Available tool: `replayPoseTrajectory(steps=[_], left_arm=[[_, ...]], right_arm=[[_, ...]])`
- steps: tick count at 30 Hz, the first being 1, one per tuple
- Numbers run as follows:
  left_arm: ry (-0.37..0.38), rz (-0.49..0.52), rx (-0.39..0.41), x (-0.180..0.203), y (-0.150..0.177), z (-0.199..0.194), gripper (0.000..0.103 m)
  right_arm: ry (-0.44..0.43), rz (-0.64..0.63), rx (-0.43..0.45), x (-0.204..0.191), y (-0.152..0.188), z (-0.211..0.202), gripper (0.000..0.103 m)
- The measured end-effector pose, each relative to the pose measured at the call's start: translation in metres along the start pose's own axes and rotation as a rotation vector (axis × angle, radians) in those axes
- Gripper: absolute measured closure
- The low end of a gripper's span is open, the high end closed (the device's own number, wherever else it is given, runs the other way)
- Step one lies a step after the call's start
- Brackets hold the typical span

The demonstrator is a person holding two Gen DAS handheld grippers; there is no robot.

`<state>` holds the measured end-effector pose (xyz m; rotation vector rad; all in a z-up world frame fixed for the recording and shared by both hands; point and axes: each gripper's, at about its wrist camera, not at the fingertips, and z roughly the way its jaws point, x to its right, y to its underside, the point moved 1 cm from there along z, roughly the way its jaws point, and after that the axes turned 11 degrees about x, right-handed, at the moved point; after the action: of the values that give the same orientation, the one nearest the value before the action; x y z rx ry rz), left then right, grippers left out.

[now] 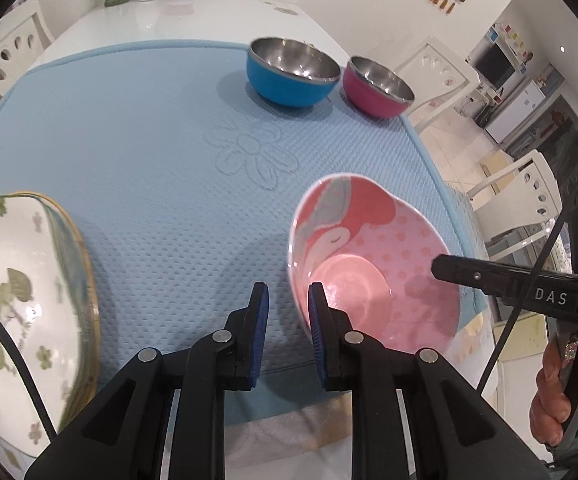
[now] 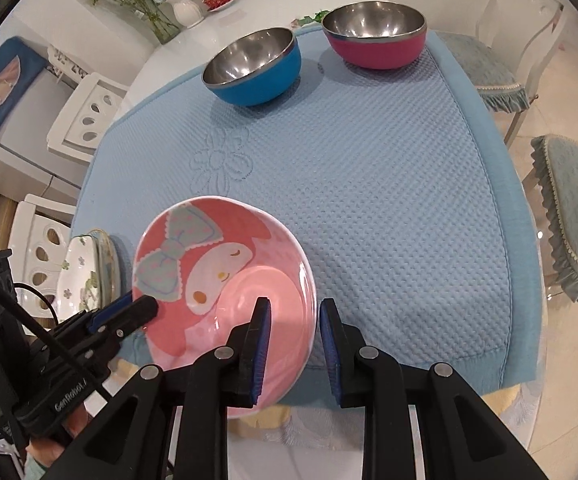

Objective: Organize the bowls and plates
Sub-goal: 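Lift the pink bowl and carry it toward the plate stack, then lower the pink bowl onto the mat and open the right gripper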

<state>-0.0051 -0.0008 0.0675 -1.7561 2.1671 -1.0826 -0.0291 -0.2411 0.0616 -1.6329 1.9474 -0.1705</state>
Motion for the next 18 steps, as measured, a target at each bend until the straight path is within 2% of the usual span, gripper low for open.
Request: replayPoseTrajectory(steps=[4,10,11,12,14,16,17,18], left_arm=[[-0.009,-0.006,0.031,-0.003,-0.005,-0.014,0.085],[0.005,0.004,0.066,0.006,-0.022,-0.027,0.084],[0.009,0.003,0.065,0.007,-0.024,-0.027,0.081],[0.019,-0.004,0.062,0.009,-0.028,-0.027,0.071],[0.033,-0.016,0.063,0.01,-0.033,-0.028,0.06],[0.031,-0.025,0.073,0.012,-0.038,-0.029,0.044],[0.028,-0.027,0.08,0.013,-0.04,-0.03,0.042],[0.028,-0.029,0.089,0.013,-0.042,-0.032,0.042]], right_arm=[[-0.006,-0.007,-0.005,-0.003,0.0,-0.007,0.079],[0.103,-0.227,0.062,-0.03,-0.002,-0.023,0.079],[0.128,-0.263,0.091,-0.036,-0.003,-0.026,0.079],[0.147,-0.285,0.11,-0.039,-0.003,-0.029,0.079],[0.175,-0.335,0.142,-0.046,-0.004,-0.032,0.078],[0.182,-0.377,0.15,-0.054,-0.005,-0.034,0.064],[0.178,-0.395,0.157,-0.058,-0.006,-0.035,0.055],[0.178,-0.403,0.166,-0.06,-0.007,-0.037,0.053]])
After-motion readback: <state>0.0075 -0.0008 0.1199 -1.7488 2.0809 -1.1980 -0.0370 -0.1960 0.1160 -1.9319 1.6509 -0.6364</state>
